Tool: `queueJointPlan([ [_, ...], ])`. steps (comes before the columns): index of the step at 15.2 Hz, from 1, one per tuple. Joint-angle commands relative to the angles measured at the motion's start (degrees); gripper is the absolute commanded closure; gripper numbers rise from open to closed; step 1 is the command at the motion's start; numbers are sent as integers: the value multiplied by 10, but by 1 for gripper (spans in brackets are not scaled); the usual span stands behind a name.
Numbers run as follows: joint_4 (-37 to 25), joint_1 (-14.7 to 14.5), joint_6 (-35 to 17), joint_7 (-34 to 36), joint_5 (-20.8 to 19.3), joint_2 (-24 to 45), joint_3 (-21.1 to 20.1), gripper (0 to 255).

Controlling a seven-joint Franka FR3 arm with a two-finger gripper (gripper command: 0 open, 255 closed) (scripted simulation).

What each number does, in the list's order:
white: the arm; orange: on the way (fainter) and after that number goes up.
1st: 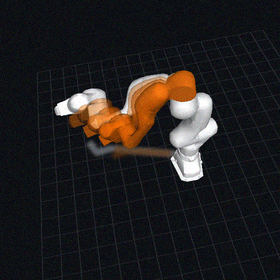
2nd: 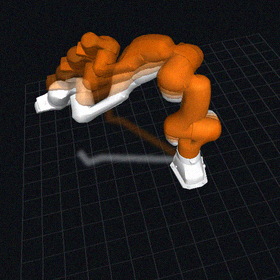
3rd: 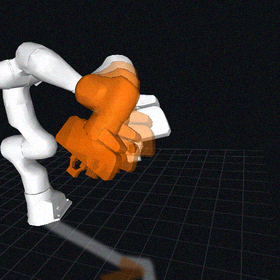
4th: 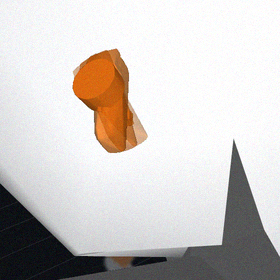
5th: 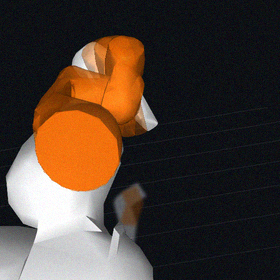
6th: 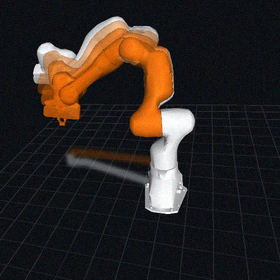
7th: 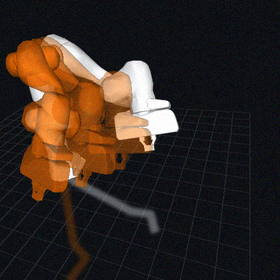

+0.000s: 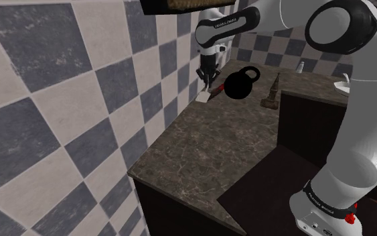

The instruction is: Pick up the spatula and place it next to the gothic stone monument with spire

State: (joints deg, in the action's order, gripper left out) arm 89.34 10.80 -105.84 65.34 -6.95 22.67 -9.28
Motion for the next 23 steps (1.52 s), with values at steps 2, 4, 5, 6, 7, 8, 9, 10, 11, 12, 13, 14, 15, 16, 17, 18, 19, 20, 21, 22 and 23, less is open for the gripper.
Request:
queueJointPlan([
  [2, -43, 8, 0, -14, 5, -30, 1, 255],
  [4, 2, 28, -16, -34, 10, -61, 2, 255],
  [5, 23, 38, -23, -45, 13, -76, 3, 255],
  [6, 43, 50, -29, -56, 15, -90, 3, 255],
  [7, 61, 60, -35, -67, 18, -103, 4, 255],
  [8, 79, 67, -40, -79, 21, -116, 8, 255],
  [9, 96, 75, -46, -91, 24, -129, 13, 255],
  [10, 112, 82, -50, -103, 27, -141, 17, 255],
  [11, 127, 90, -55, -115, 29, -152, 22, 255],
  [12, 141, 97, -59, -128, 32, -163, 27, 255],
  [13, 154, 104, -63, -141, 34, -174, 32, 255],
  [14, 167, 111, -66, -153, 36, -184, 38, 255],
  [15, 179, 118, -69, -166, 37, -193, 43, 255],
  [16, 190, 125, -72, -179, 39, -202, 49, 255],
  [17, 201, 131, -75, -192, 40, -210, 55, 255],
  [18, 210, 138, -77, -206, 42, -218, 61, 255],
  [19, 219, 145, -80, -219, 43, -225, 68, 255],
  [20, 228, 151, -82, -232, 43, -232, 74, 255],
  [21, 236, 158, -84, -245, 44, -239, 81, 255],
  [22, 243, 164, -85, -259, 45, -244, 88, 255],
  [23, 249, 171, -87, -272, 45, -250, 95, 255],
])
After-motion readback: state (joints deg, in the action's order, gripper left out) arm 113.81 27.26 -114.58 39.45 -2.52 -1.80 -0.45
